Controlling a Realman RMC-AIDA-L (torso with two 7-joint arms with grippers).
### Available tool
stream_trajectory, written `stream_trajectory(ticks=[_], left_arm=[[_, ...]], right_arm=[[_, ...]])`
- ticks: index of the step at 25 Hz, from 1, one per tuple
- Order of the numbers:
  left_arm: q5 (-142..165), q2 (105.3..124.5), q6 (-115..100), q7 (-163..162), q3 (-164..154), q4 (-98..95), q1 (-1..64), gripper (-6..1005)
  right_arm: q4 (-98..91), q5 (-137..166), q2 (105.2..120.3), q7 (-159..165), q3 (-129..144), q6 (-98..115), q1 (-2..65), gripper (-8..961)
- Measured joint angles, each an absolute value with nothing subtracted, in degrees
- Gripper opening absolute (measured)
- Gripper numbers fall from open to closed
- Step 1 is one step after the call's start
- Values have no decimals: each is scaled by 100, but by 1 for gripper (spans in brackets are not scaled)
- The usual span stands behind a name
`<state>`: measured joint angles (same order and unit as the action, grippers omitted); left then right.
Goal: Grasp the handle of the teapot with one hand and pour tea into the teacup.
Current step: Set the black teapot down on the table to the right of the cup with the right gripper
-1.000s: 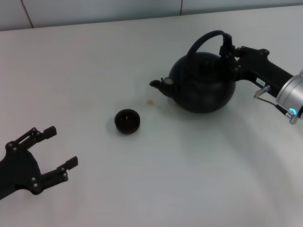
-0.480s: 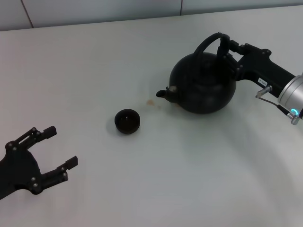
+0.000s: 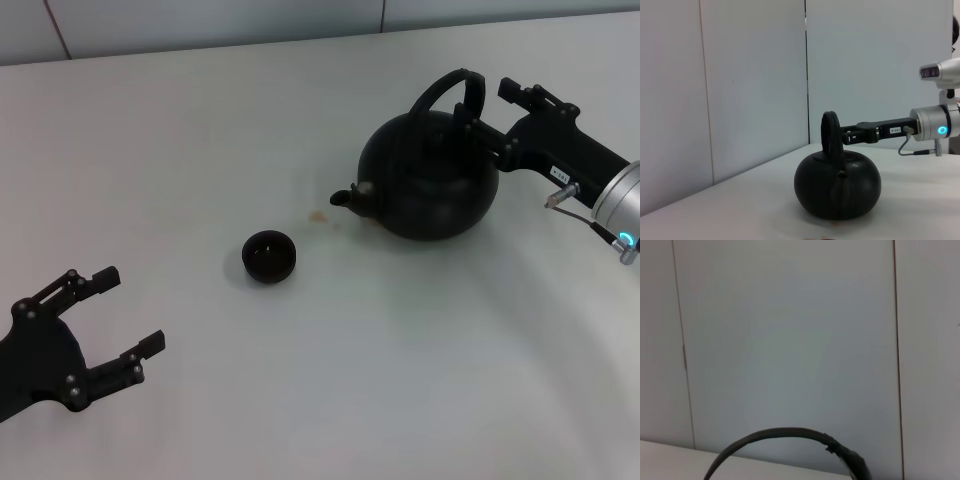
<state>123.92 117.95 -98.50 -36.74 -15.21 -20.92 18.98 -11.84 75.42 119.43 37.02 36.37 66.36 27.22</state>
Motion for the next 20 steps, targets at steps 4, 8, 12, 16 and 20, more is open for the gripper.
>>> stream_trajectory(ticks=[4,8,12,16,20], left_arm=[[12392,11795,-9852,-3674,-1521,-2092,1898,859],[12392,11794,-9853,-3674,-1522,-2092,1898,859],[12392,11795,-9853,-3680,-1547,-2092,1898,859],[12392,11790,-9853,-3682,-1553,-2092,1898,859],[12392,11788,-9852,-3683,-1558,-2092,1910,859]], right_arm=[[-1184,7540,11944,3639,3596,6727,2672,719],[-1131,7539,11944,3468,3548,7255,2486,726],[-979,7539,11945,3391,3504,7846,2136,726],[-860,7539,11949,3389,3388,8226,1879,726],[-757,7539,11938,3376,3294,8346,1784,727]])
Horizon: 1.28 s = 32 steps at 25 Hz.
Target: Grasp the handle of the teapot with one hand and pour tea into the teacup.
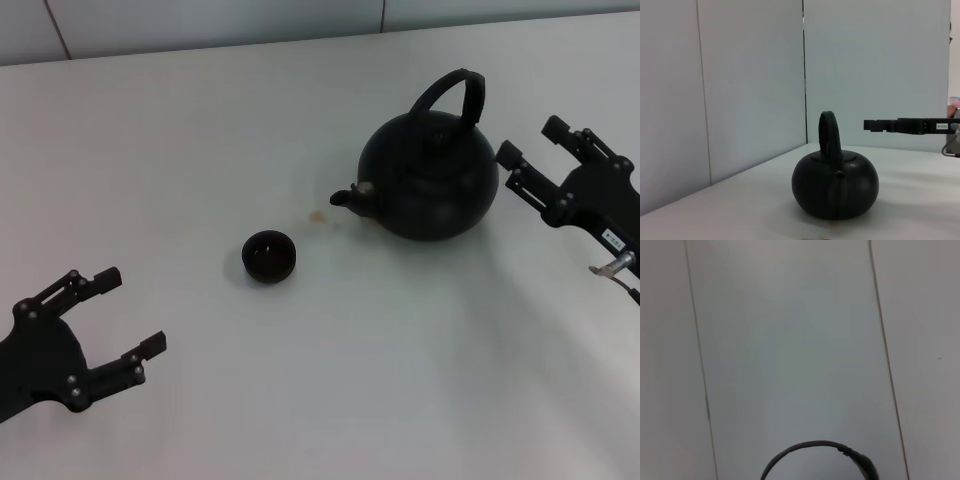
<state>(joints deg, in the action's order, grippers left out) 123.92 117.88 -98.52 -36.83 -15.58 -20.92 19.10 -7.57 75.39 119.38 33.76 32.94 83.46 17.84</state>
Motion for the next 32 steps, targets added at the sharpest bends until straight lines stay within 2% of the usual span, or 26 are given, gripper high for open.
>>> stream_trajectory(ticks=[7,18,23,32], left_arm=[[12393,11785,-9852,-3683,-1567,-2092,1943,859],[12425,11780,-9887,-3702,-1576,-2104,2000,859],[12444,11713,-9896,-3924,-1909,-2161,2078,859],[12447,11602,-10050,-4384,-2643,-2662,2175,859]], right_arm=[[-822,7914,11906,3369,3371,8901,1719,727],[-1876,10284,11834,4293,3375,9502,1784,726],[-2589,11594,11811,5039,3367,9524,1979,726],[-3116,12075,11775,5296,3366,9759,2044,726]])
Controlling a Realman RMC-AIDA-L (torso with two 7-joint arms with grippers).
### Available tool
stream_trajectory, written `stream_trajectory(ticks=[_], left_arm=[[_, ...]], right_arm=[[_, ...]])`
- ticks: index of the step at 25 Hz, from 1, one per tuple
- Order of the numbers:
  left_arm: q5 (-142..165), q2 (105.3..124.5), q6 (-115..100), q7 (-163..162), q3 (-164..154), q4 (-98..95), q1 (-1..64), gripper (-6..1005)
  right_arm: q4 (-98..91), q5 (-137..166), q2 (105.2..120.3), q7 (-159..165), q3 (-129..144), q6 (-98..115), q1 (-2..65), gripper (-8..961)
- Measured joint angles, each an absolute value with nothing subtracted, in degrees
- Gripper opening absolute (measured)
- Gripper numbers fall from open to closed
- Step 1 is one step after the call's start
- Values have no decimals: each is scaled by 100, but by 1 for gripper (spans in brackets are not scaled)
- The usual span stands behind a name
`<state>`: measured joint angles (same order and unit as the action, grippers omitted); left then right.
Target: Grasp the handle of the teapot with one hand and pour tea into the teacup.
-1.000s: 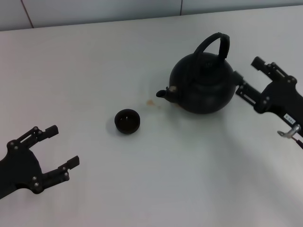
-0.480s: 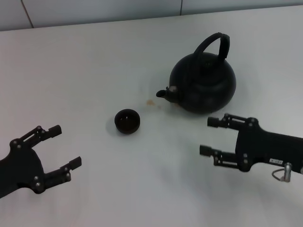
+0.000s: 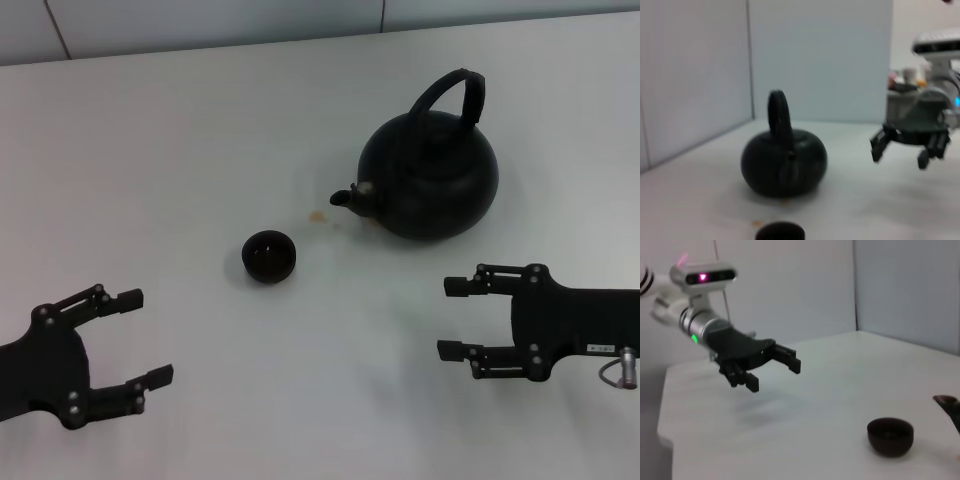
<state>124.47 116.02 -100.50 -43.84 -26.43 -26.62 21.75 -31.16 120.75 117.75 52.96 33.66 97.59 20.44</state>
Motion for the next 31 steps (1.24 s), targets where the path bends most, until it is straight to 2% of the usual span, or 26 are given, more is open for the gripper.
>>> stream_trajectory(ticks=[31], left_arm=[[12463,11640,-10100,-4878,-3103,-3138,2329,859]], right_arm=[[-3482,12200,11814,5409,3366,9842,2057,726]])
